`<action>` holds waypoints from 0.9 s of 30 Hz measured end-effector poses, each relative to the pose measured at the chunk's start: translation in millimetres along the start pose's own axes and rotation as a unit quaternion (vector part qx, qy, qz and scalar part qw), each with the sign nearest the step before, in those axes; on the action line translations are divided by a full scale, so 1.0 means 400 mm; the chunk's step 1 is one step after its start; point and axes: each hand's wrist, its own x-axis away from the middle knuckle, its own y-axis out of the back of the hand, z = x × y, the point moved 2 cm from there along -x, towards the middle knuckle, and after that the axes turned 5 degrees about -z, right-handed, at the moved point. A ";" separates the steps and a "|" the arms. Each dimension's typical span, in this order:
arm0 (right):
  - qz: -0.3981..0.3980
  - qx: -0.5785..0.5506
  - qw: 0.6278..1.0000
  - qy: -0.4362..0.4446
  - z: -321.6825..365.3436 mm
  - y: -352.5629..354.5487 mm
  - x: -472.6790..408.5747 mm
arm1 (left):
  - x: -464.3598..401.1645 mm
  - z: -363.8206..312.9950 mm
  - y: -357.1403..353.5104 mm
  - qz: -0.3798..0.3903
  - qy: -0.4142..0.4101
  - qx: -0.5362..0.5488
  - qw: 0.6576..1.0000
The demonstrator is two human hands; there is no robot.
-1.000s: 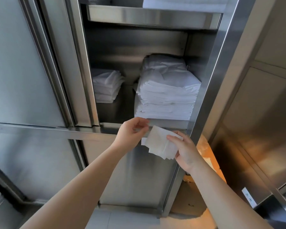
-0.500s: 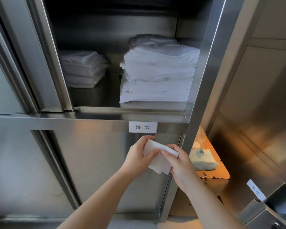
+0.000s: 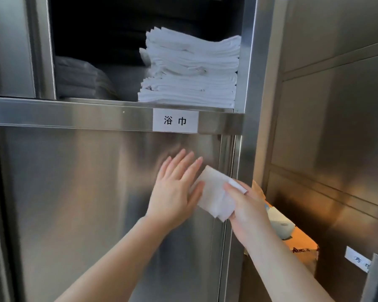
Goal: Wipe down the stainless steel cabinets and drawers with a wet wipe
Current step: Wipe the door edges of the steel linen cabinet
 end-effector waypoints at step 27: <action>-0.062 0.457 0.702 0.542 -0.106 -0.159 -0.232 | 0.021 0.180 -0.138 -0.101 -0.074 -0.232 0.965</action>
